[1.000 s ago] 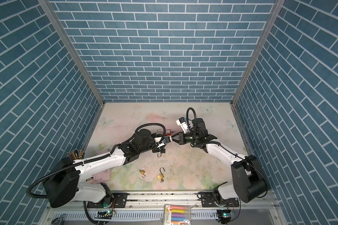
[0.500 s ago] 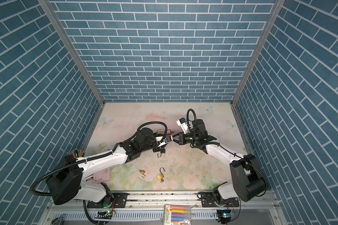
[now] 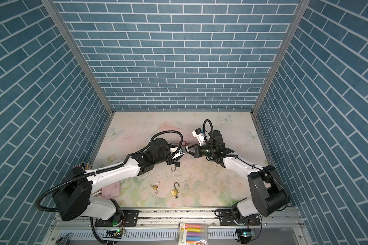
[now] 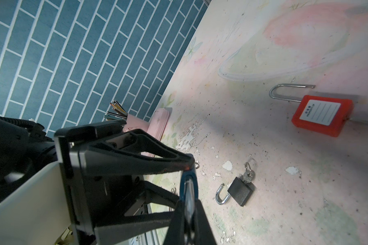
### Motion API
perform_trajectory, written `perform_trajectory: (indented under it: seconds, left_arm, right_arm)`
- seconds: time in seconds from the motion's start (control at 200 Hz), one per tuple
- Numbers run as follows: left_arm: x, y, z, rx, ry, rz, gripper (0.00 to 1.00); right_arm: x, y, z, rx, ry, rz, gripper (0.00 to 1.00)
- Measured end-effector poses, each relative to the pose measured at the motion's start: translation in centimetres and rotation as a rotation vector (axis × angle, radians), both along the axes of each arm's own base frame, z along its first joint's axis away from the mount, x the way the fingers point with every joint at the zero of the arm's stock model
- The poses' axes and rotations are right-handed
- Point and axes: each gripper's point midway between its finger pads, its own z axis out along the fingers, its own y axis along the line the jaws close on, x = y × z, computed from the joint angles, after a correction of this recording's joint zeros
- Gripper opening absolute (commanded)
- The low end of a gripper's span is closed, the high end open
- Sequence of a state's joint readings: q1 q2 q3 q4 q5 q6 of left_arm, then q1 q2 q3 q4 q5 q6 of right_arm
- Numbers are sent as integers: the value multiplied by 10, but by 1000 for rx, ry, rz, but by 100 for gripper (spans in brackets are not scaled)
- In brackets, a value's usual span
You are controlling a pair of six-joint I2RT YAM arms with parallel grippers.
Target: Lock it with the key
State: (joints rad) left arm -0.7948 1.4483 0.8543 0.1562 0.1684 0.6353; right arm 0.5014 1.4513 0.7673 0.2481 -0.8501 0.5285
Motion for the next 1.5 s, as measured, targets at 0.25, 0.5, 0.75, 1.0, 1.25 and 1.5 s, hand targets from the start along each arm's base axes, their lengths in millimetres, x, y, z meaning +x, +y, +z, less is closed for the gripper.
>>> perform_trajectory:
  seconds: [0.25, 0.5, 0.75, 1.0, 1.25, 1.5]
  left_arm:
    - [1, 4, -7, 11, 42, 22, 4]
    - [5, 6, -16, 9, 76, 38, 4]
    - [7, 7, -16, -13, 101, 52, 4]
    - [11, 10, -18, -22, 119, 75, 3]
    - [13, 12, -18, -26, 125, 88, 3]
    - [9, 9, -17, -34, 126, 54, 3]
  right_arm:
    - [0, 6, -7, -3, 11, 5, 0]
    - [4, 9, -15, -6, 20, 5, 0]
    - [6, 11, -16, 2, 14, 5, 0]
    - [10, 15, -19, 21, 18, 5, 0]
    - [13, 19, -20, 40, 13, 5, 0]
    - [9, 14, -16, 23, 22, -8, 0]
